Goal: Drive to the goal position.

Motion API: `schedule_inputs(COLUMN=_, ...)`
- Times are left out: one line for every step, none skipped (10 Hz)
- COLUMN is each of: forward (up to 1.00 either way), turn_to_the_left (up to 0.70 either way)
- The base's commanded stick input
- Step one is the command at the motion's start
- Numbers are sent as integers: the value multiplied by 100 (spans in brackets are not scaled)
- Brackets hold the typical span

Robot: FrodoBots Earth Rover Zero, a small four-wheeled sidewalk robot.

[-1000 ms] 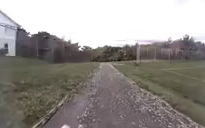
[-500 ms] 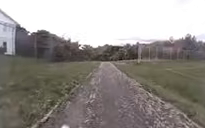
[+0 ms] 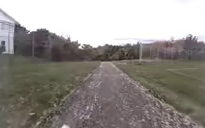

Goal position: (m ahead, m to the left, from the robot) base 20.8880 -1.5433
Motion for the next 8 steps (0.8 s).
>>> schedule_inputs(forward=85, turn_to_the_left=0)
schedule_inputs(forward=85, turn_to_the_left=0)
schedule_inputs(forward=85, turn_to_the_left=0)
schedule_inputs(forward=85, turn_to_the_left=0)
schedule_inputs(forward=85, turn_to_the_left=0)
schedule_inputs(forward=85, turn_to_the_left=0)
schedule_inputs(forward=85, turn_to_the_left=0)
schedule_inputs(forward=85, turn_to_the_left=0)
